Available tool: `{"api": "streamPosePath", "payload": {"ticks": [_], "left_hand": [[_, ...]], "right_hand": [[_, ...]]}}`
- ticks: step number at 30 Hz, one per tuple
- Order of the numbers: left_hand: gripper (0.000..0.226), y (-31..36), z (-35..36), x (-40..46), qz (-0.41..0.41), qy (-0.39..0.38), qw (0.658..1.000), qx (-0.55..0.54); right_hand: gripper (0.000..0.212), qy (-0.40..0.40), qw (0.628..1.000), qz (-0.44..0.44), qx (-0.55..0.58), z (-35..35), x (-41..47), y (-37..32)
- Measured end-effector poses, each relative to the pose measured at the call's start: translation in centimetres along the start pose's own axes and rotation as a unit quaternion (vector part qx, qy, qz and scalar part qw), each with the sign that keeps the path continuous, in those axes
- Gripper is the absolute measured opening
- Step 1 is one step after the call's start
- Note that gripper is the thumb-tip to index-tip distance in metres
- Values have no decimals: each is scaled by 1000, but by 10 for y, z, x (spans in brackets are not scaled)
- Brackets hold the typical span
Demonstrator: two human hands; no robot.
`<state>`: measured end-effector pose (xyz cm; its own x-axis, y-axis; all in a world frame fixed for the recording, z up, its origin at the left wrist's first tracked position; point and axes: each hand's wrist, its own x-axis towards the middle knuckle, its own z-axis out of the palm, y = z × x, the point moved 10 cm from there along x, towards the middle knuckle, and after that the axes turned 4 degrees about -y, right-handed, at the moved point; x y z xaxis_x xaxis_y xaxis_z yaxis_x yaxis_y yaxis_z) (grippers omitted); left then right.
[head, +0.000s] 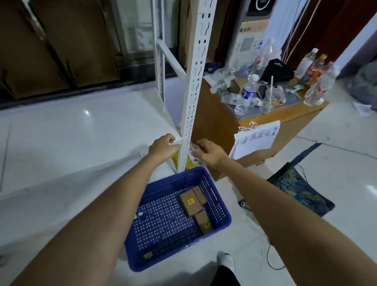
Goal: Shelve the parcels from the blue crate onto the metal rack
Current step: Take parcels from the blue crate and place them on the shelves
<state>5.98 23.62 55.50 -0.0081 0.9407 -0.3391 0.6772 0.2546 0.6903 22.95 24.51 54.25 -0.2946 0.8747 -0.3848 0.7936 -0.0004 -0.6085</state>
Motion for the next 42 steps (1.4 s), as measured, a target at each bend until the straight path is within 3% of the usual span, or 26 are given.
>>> {"api": "streamPosePath", "payload": {"ticks": [5, 16, 25, 31, 37, 42], "left_hand": [[46, -28, 26, 34, -73, 53, 995, -31], [44, -127, 162, 94, -161, 42, 982, -84], [51, -306, 376, 181, -193, -5, 975, -113], [14, -425, 501, 248, -265, 7, 959, -104], [40, -492, 571, 301, -301, 18, 950, -85], [50, -493, 574, 319, -290, -10, 937, -196]], "right_hand": [[62, -62, 996, -30, -58, 7, 67, 28], [67, -155, 986, -29, -55, 89, 138, 173], [54, -161, 986, 13, -36, 264, 238, 362], [60, -159, 982, 59, -79, 381, 302, 472], [46, -162, 966, 46, -198, 460, 364, 519], [43, -65, 984, 76, -147, 464, 387, 533]]}}
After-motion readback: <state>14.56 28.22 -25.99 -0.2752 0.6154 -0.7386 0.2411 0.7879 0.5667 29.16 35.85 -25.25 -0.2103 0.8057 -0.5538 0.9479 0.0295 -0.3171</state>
